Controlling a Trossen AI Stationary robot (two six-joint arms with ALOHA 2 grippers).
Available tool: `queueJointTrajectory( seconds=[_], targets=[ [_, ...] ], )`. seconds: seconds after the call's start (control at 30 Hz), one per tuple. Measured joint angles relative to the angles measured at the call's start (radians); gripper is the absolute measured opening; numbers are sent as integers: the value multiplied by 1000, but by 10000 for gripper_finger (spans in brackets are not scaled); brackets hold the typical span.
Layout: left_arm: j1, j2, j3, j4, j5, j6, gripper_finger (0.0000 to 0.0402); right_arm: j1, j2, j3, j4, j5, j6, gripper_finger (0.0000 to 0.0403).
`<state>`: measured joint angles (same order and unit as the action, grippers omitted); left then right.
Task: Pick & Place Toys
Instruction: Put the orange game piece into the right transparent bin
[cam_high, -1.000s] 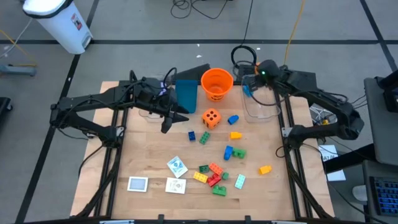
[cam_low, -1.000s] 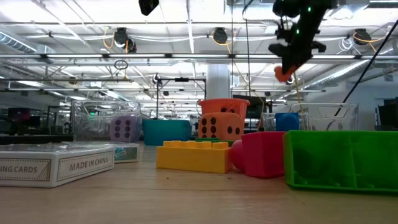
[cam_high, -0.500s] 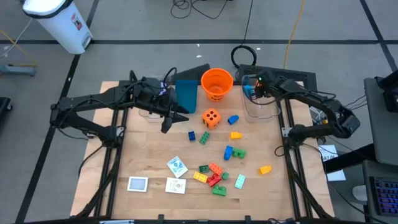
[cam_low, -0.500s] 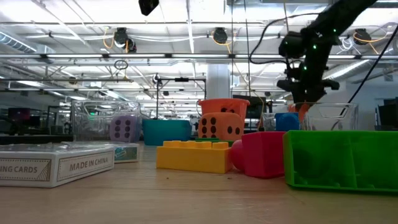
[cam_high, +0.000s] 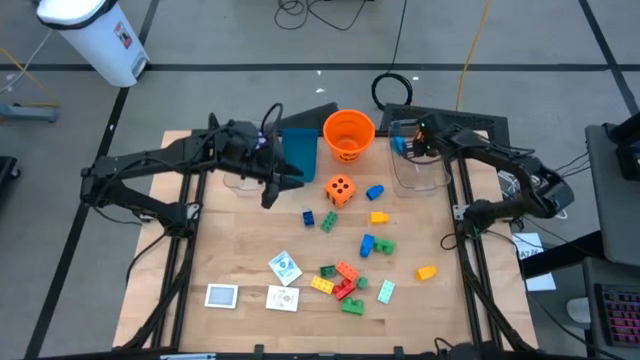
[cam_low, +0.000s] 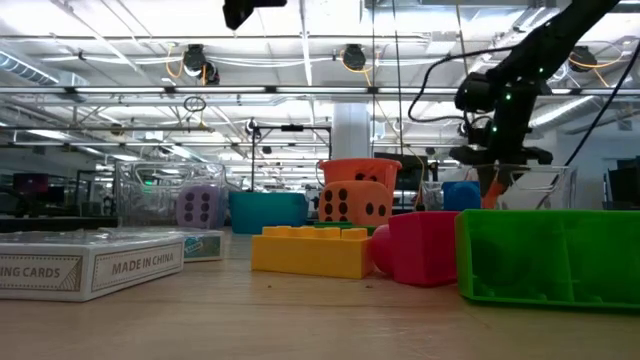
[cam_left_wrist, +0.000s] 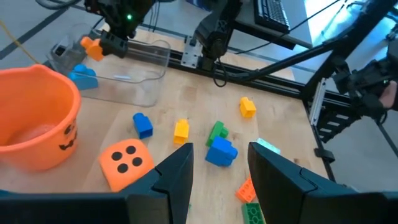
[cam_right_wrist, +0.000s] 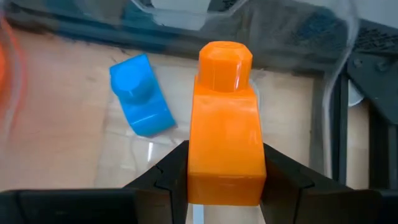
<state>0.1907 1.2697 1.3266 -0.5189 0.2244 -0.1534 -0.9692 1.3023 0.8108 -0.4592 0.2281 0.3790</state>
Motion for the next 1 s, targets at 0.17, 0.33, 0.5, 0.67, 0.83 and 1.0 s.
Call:
queueJointTrajectory(
  seconds=[0.17, 0.33, 0.5, 0.67, 0.83, 1.0],
  targets=[
    [22, 0, 0, 0, 0, -6, 159, 0, 73, 0, 41, -24, 1, 135],
    [32, 0, 0, 0, 2, -6, 159, 0, 121, 0, 83, -23, 1, 135],
    [33, 0, 0, 0, 2, -6, 159, 0, 156, 0, 121, -22, -2, 135],
    [33, 0, 0, 0, 1, -7, 159, -1, 182, 0, 148, -21, -6, 135],
    [33, 0, 0, 0, 1, -8, 159, -1, 186, 0, 164, -15, -14, 137],
    [33, 0, 0, 0, 1, -8, 159, -1, 186, 0, 203, -13, -28, 137]
  ],
)
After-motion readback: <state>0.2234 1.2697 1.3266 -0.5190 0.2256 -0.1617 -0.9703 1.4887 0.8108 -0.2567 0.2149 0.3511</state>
